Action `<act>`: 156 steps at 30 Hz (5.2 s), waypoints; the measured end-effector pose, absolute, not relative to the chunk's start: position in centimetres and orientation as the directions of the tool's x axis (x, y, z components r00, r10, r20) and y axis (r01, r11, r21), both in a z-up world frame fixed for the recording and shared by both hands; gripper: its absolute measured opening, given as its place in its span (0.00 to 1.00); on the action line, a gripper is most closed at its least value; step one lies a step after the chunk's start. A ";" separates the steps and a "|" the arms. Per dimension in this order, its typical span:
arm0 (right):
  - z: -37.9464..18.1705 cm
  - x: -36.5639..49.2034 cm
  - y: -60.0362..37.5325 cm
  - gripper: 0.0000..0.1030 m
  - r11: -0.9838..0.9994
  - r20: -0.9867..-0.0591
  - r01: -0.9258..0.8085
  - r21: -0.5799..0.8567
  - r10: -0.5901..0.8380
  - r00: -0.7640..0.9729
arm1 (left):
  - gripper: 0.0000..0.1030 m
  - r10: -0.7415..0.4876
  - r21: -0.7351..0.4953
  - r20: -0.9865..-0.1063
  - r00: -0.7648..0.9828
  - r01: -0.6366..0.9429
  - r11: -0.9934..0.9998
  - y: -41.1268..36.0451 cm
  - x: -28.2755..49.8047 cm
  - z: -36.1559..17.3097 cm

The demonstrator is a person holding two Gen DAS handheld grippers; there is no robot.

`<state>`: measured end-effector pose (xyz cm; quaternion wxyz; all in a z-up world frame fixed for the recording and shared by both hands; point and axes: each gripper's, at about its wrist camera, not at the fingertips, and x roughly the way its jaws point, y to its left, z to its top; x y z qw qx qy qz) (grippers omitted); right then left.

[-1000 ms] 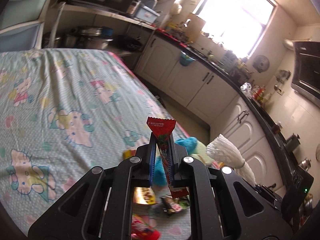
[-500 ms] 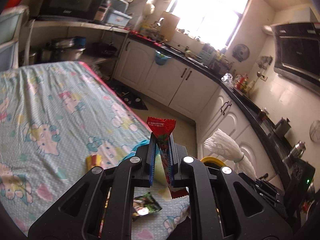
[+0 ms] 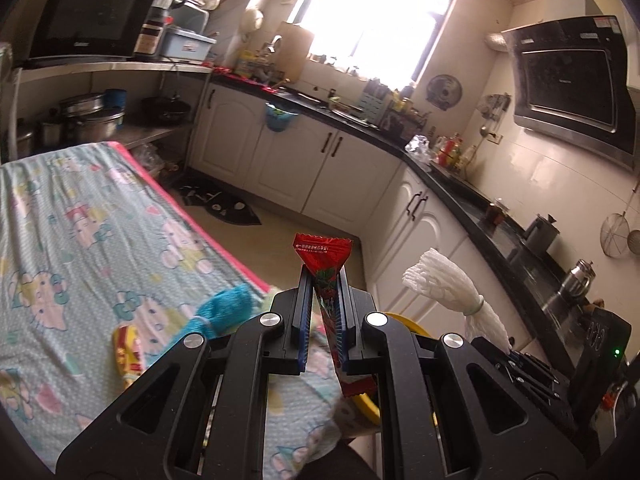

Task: Collect trash
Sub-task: 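Carry the green packet and red wrapper over the yellow bin, then open both tools over the bin to drop the packet and wrapper, then move both open tools back toward the blue scrubber and green sponge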

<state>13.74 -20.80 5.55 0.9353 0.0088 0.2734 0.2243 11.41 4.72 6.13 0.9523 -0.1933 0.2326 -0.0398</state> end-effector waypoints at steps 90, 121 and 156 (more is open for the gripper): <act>-4.3 17.9 -30.5 0.76 0.991 -0.659 -0.029 0.128 0.107 0.745 | 0.89 -0.269 -0.326 -0.610 0.745 0.074 0.942 -7.7 22.0 -2.5; 2.4 14.1 -25.6 0.84 0.973 -0.519 -0.184 0.140 0.230 0.824 | 0.89 -0.188 -0.359 -0.504 0.843 -0.007 0.933 -0.1 15.1 2.2; 3.1 12.9 -16.0 0.85 0.912 -0.535 -0.396 0.108 0.389 0.750 | 0.90 -0.009 -0.272 -0.538 0.843 -0.165 0.948 9.3 10.7 1.6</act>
